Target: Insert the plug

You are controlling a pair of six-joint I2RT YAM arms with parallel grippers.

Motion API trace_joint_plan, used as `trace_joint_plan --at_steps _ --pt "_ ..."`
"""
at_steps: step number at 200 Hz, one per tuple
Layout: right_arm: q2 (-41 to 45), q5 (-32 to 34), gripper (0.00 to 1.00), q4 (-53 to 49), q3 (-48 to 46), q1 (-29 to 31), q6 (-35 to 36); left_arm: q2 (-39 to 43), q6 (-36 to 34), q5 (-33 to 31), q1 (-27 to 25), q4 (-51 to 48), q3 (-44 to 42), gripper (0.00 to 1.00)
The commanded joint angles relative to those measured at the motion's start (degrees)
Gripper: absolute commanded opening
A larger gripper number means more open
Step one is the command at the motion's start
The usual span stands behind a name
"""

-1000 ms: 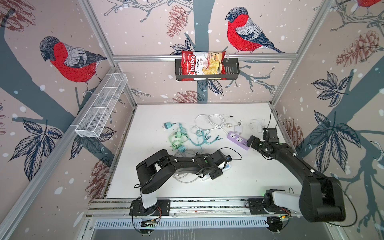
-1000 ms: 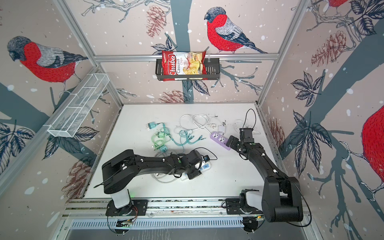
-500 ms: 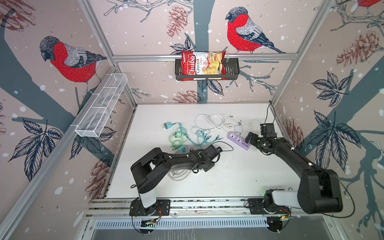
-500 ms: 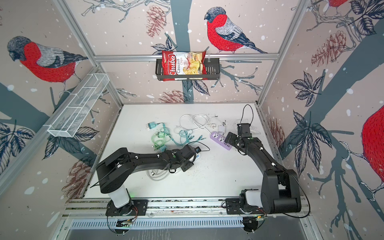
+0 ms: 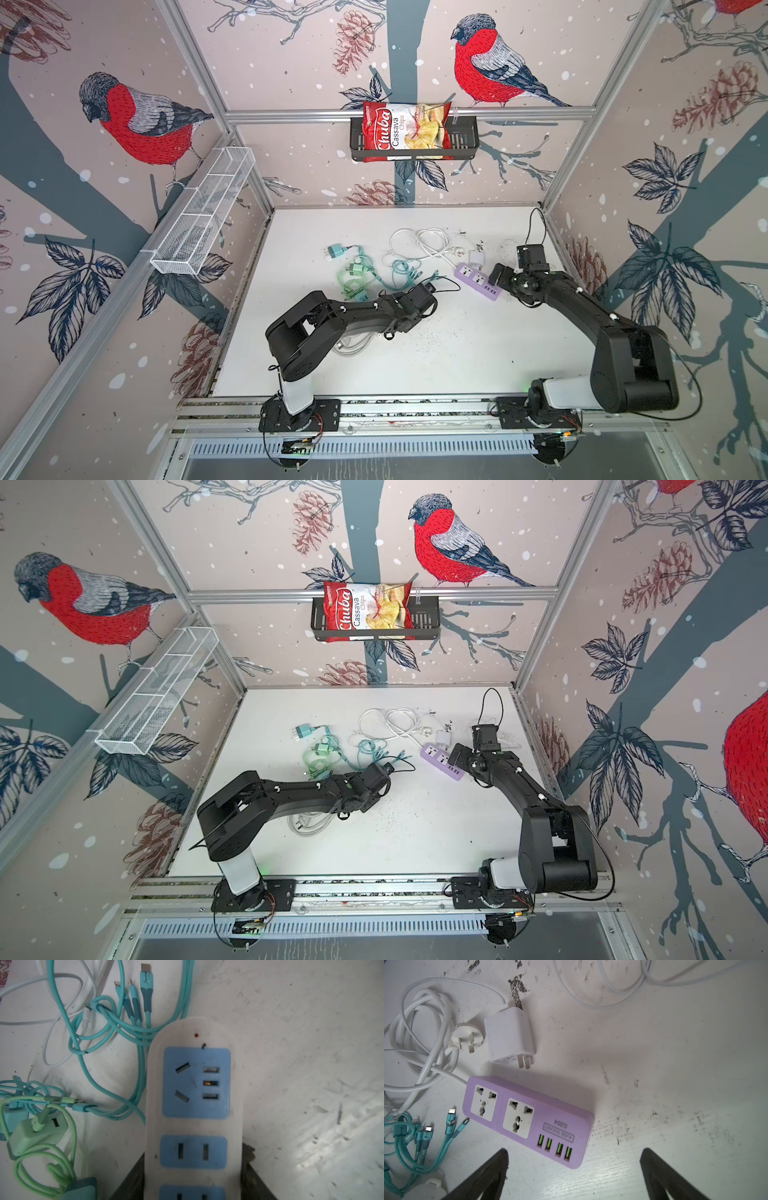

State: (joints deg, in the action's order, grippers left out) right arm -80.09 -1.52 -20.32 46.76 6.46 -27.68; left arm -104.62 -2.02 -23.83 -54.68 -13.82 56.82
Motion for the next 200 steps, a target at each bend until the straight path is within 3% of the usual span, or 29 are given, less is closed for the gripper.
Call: trace_joint_plan --at_steps 1,56,68,116,147,167,200 --pt "0.0 1.0 1.00 1.0 -0.2 0.0 1.1 -1.8 0.2 3.2 0.2 -11.2 -0.9 0.58" --pt "-1.6 0.5 1.00 1.4 0.8 0.2 1.1 1.1 1.0 5.2 0.2 -10.5 -1.3 0.68" --pt "-1.9 0.4 1.00 1.4 1.1 0.2 1.1 1.3 1.6 4.7 0.2 -10.9 -1.0 0.79" --pt "-3.1 -0.2 1.00 1.9 2.0 0.4 1.3 9.0 2.7 4.1 0.2 -8.9 -0.7 0.80" --pt "-3.5 -1.1 1.00 2.4 2.8 0.6 1.1 15.6 5.2 -2.1 0.2 -7.4 -0.8 0.80" --pt "-3.6 -1.1 0.99 2.4 3.5 1.2 1.2 19.9 9.8 -8.8 0.4 -7.2 -2.0 0.81" --pt "-3.7 -1.1 1.00 2.4 4.1 2.1 1.2 25.7 18.1 -8.5 5.4 -12.1 -2.9 0.80"
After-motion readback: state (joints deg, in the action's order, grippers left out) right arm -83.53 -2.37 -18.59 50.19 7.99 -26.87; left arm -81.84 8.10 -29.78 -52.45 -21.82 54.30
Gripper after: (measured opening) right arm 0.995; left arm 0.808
